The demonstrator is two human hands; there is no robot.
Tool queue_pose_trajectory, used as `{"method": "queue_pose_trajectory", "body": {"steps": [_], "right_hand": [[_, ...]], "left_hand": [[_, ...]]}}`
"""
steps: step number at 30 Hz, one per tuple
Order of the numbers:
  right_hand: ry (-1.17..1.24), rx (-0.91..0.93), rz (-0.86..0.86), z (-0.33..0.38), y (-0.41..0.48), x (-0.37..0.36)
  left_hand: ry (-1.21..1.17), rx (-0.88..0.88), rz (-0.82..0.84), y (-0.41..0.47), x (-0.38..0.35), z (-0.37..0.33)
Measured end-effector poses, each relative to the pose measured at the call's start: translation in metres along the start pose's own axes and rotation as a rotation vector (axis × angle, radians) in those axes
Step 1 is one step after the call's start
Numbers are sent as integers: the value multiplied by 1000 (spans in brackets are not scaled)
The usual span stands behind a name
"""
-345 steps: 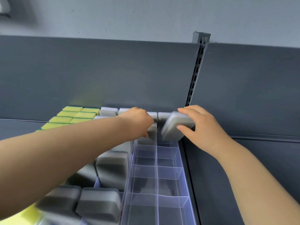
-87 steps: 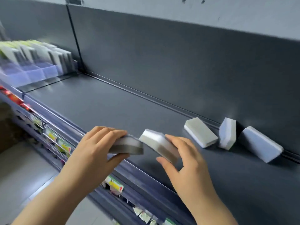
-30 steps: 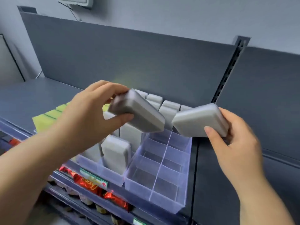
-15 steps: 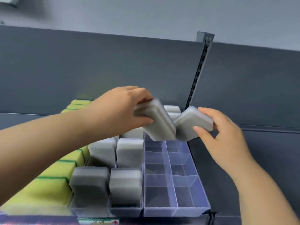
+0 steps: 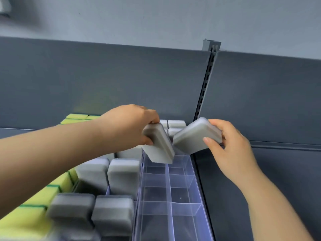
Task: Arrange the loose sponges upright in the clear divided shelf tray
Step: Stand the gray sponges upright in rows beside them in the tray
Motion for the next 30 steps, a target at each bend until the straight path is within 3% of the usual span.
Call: {"method": "queue_pose_trajectory", "body": {"steps": [17, 23, 30], "right_hand": [[21, 3, 112, -15, 8, -14], [15, 9, 108, -16, 6, -10], [-18, 32, 141, -13, 2, -11]], "left_hand": [[232, 8, 164, 29, -31, -17], [276, -22, 296, 41, -57, -31], [304, -24, 292, 47, -60, -32]]}}
Point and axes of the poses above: each hand's wrist, its own y-axis towards the middle knuckle, its own x-axis out of the back of the hand, z = x × y, the point moved 10 cm from there along y, towards the middle knuckle, and after that the axes turned 15 degrees about z, right-handed, at the moved point
